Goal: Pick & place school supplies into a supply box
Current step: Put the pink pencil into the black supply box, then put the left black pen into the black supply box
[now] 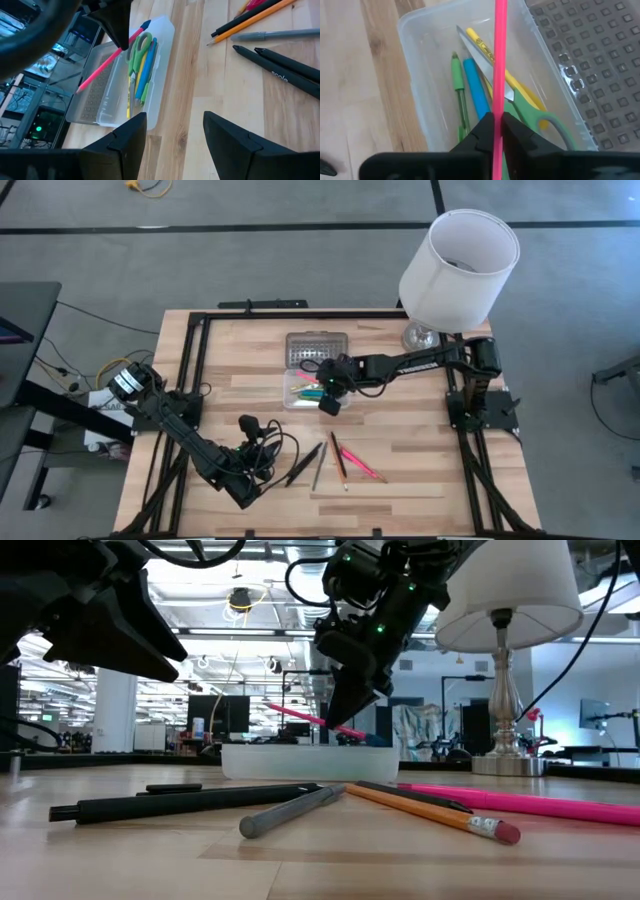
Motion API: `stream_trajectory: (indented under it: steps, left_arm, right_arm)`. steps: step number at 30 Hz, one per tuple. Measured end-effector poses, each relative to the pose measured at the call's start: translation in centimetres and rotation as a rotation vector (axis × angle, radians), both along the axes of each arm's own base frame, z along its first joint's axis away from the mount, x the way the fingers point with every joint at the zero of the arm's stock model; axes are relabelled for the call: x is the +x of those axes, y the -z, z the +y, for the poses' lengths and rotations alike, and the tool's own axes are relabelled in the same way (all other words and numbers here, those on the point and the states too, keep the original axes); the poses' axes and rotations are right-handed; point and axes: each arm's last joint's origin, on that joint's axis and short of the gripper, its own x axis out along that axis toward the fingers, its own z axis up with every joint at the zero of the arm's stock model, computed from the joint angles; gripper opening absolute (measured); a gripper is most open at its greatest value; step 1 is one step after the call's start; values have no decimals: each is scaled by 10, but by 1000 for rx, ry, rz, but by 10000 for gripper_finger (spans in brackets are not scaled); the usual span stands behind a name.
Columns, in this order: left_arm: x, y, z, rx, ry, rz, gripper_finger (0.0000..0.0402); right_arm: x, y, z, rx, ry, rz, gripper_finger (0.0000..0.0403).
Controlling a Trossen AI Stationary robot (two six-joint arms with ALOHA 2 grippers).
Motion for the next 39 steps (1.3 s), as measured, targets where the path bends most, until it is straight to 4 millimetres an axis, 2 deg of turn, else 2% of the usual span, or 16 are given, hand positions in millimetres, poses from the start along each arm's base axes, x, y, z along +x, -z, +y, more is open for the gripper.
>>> stream_trajectory:
  steps: [13,18,21,29,34,39]
  left_arm:
    - [0,0,0,-3,-1,-1,192]
    - [0,0,0,-18,-12,-14,192]
    - [2,0,-2,-49,-14,-39,192]
    - [14,-4,-13,-176,68,-68,192]
    - [25,-5,-15,-313,125,-56,192]
    - [41,-8,-8,-399,146,-77,192]
  right_arm:
    - [3,-2,8,-35,-71,-20,84]
    - [0,-7,17,-59,-124,-17,95]
    - [-3,-22,35,-95,-216,-47,95]
    - [-30,-50,93,-221,-415,-22,93]
    - [-49,-52,127,-263,-484,-20,92]
    - [-67,-43,155,-332,-480,-18,92]
